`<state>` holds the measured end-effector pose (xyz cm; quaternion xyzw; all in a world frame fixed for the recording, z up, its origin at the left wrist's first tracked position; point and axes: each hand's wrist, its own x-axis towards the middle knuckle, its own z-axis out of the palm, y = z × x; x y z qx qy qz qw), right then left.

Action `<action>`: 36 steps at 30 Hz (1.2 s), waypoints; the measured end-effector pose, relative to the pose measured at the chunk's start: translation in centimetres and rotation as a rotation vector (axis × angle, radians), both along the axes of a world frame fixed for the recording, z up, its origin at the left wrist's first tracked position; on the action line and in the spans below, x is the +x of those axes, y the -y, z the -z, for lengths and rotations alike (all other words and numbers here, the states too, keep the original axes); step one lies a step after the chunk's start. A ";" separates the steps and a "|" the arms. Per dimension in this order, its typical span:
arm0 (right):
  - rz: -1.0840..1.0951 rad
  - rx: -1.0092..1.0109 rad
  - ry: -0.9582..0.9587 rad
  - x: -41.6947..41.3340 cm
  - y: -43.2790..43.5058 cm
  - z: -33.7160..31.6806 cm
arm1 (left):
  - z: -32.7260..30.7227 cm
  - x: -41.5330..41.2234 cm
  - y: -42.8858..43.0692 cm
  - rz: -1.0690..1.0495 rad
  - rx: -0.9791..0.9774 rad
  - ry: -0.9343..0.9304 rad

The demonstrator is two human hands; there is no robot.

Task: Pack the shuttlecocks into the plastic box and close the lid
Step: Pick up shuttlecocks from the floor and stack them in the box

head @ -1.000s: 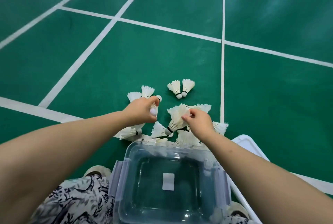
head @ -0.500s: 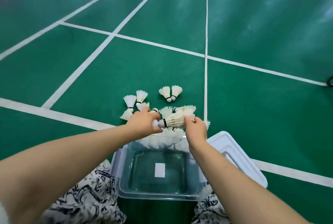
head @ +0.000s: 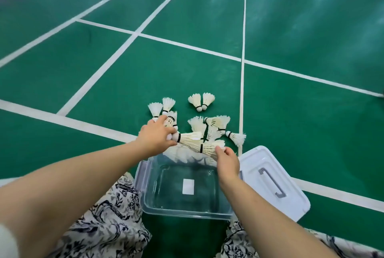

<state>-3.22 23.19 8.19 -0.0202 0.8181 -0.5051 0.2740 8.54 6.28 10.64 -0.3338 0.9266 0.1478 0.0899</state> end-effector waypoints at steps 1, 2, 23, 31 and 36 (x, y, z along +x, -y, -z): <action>-0.022 0.025 0.006 0.2 -0.4 0.8 | 0.1 0.3 0.6 -0.027 0.002 -0.002; -0.047 0.066 0.017 0.6 -0.7 1.3 | 0.3 0.5 1.1 -0.054 0.009 -0.010; -0.459 0.425 0.176 4.0 5.6 12.1 | 6.0 0.8 3.1 -0.003 0.035 -0.062; -0.406 0.336 0.055 3.8 4.5 8.7 | 5.1 1.5 2.5 0.011 -0.008 -0.085; -0.259 0.086 -0.022 2.7 2.5 5.0 | 3.1 1.8 0.9 0.051 -0.072 -0.042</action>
